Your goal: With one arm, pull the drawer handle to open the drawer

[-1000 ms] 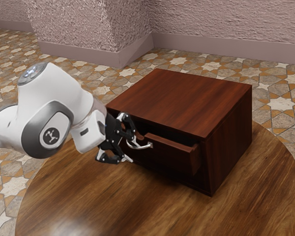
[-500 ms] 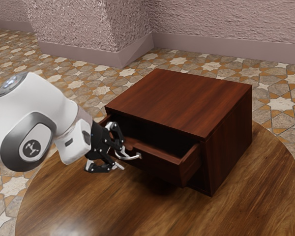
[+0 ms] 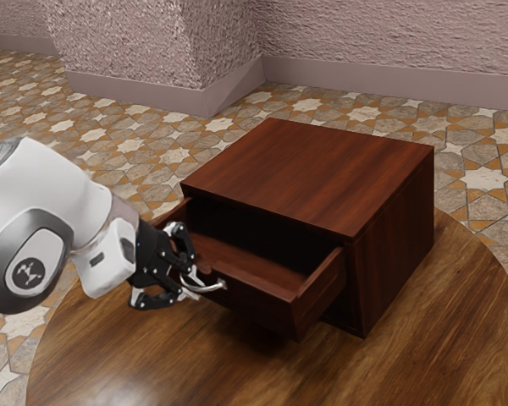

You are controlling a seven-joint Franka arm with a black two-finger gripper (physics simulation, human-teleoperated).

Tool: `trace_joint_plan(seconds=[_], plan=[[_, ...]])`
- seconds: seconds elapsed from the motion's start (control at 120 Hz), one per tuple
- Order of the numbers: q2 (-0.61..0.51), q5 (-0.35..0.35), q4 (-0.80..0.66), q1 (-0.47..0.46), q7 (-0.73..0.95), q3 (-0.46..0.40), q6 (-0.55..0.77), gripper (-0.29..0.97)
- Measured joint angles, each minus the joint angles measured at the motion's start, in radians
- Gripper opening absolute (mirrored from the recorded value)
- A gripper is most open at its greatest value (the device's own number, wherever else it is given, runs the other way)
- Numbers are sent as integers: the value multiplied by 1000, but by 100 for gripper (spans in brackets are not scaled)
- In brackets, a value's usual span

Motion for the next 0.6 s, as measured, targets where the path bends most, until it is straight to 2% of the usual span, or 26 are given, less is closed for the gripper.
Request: trace_joint_plan(seconds=[0.217, 0.6], plan=[[-31, 1, -26, 42, -7, -43, -4, 1], [-103, 1, -81, 59, -19, -56, -14, 0]])
